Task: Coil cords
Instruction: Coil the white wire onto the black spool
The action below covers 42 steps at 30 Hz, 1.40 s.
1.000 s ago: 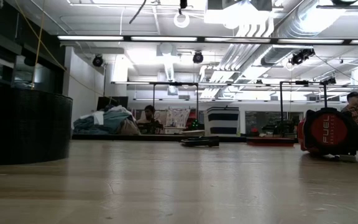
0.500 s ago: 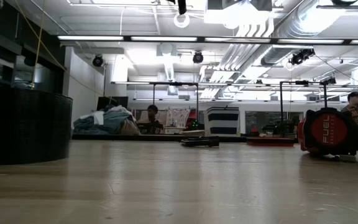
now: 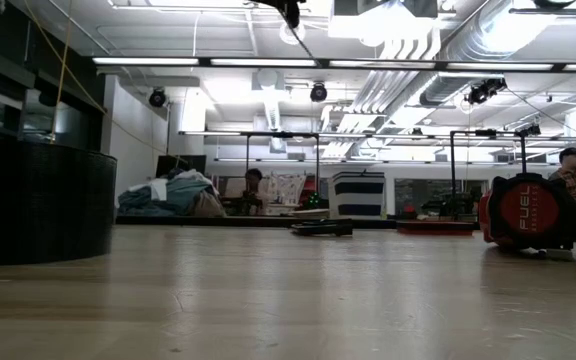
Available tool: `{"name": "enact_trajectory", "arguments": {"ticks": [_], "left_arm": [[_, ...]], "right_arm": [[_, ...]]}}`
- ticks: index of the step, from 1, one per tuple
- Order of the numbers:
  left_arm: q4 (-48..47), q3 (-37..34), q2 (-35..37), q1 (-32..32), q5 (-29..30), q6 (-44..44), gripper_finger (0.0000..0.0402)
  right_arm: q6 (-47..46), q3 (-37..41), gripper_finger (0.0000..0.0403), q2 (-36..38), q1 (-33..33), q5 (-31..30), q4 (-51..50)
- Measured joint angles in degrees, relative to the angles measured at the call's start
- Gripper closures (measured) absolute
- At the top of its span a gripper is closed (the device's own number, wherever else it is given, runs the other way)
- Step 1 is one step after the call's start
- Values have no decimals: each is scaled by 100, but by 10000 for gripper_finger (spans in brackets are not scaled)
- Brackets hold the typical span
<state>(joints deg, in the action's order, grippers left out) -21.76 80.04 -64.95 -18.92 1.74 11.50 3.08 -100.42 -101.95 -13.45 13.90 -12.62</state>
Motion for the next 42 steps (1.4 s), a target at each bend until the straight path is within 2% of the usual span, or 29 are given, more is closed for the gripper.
{"name": "enact_trajectory", "arguments": {"ticks": [11, 17, 26, 32, 36, 42], "left_arm": [[1162, -642, 170, 7, -40, 150, 397], [1594, -642, 278, -68, -854, 195, 397], [659, -642, 1128, -560, -962, -163, 397], [306, -642, 1643, -919, -784, -341, 397], [246, -642, 1707, -1017, -722, -419, 397], [10, -642, 1696, -1032, -1395, -388, 397]], "right_arm": [[82, 0, 403, 0, 0, 155, -195], [-43, 0, 403, 0, 16, 172, -360], [-301, 0, 402, 0, 292, 321, -323], [-309, 0, 399, 0, 620, 323, 40], [-454, 0, 362, 0, 851, 119, 606], [-337, 0, 264, 12, 1010, -1172, 859]]}}
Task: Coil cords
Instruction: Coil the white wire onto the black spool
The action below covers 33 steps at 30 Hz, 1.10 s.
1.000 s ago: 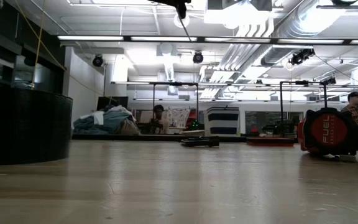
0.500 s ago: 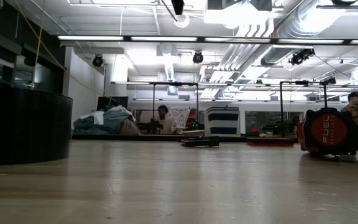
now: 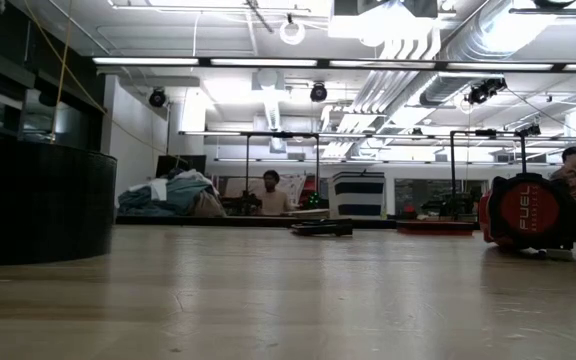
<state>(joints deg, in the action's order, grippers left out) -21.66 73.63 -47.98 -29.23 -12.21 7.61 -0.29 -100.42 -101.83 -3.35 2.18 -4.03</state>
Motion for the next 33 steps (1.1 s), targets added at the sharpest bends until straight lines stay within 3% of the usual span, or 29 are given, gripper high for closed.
{"name": "enact_trajectory", "arguments": {"ticks": [4, 9, 20, 28, 33], "left_arm": [[-109, 0, 0, 0, -349, 321, 397], [-128, 0, 33, 0, -868, 627, 397], [-252, 0, 147, 0, -701, 793, 397], [-81, 0, 142, 0, -639, 1008, 397], [-82, 0, 129, 0, -640, 1036, 397]], "right_arm": [[198, 0, 219, 34, -62, -199, -1], [522, 0, 207, 84, -122, -201, -21], [1113, -4, 207, 422, -120, -414, -240], [1318, -1, 207, 386, -292, -559, -1335], [1616, -1, 207, 395, -341, -835, -1106]]}}
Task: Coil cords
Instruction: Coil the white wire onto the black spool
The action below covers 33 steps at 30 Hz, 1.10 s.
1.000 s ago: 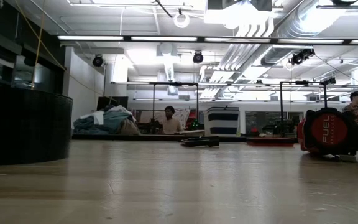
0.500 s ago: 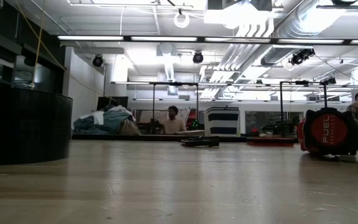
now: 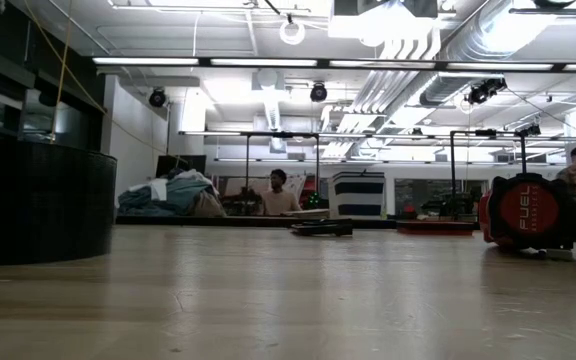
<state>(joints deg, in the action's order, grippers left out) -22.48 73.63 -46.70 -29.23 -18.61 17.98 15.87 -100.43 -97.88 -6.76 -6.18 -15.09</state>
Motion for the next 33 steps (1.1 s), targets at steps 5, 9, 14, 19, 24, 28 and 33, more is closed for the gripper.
{"name": "enact_trajectory", "arguments": {"ticks": [5, 9, 14, 19, 24, 28, 33], "left_arm": [[-30, 0, 0, 0, 183, -6, 397], [-26, 0, 0, 3, 327, 18, 397], [-18, 0, -17, 27, 259, 150, 397], [-20, 0, -33, 128, 237, 293, 397], [-11, 0, -33, 210, 262, 299, 397], [-8, 0, -56, 234, 272, 304, 397], [-7, 0, -65, 234, 351, 299, 397]], "right_arm": [[-60, -1, 207, 32, 20, 271, 432], [85, -1, 207, 32, 92, 327, 432], [245, -1, 207, 30, 38, 8, 255], [411, -1, 207, 28, -49, -211, 121], [373, -1, 207, -22, -74, 26, 17], [455, -1, 211, -131, -74, 18, -7], [376, -1, 244, -167, -74, -9, 23]]}}
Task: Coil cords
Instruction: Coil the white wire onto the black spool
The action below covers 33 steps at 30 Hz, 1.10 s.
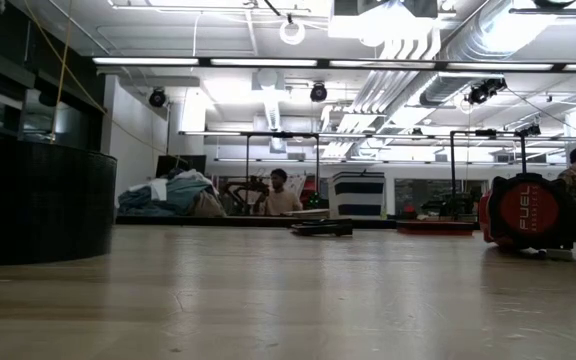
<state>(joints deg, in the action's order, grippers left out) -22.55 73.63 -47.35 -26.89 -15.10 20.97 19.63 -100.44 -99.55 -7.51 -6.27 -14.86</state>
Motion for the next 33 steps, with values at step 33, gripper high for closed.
{"name": "enact_trajectory", "arguments": {"ticks": [33], "left_arm": [[-166, 0, -1, 0, 239, -4, 397]], "right_arm": [[-14, -2, 293, 98, 52, -415, -50]]}}
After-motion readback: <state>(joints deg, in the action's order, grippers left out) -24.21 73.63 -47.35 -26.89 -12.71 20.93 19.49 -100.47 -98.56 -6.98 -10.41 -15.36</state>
